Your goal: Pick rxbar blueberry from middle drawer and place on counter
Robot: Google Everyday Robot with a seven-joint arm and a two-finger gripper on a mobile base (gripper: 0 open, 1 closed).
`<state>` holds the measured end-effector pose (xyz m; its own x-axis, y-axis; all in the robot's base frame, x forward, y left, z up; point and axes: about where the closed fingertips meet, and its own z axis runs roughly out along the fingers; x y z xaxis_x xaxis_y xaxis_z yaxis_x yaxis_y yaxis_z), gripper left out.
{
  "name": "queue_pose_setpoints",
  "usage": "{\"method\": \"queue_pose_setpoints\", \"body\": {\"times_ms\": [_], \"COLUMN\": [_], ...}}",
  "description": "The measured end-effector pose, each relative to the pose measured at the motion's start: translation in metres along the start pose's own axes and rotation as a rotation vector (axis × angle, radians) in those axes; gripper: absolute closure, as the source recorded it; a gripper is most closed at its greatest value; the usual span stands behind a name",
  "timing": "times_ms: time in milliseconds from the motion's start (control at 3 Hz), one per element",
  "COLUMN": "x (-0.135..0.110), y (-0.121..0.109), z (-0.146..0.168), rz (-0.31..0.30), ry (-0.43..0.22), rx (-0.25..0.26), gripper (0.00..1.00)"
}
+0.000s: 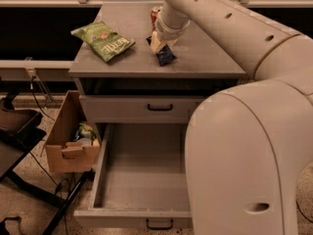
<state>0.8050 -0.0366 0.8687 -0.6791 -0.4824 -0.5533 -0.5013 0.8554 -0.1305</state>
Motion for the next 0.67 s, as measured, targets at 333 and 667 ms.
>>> {"method": "queue_pose_setpoints", "body": {"times_ms": [333,667], "x": [0.0000,0.0000], "y": [0.0000,0.0000], "z": [0.0000,0.0001], "rz": [0.000,0.000], "ry": [0.000,0.000], "rx": [0.000,0.000], "gripper": [0.26,0.03]}}
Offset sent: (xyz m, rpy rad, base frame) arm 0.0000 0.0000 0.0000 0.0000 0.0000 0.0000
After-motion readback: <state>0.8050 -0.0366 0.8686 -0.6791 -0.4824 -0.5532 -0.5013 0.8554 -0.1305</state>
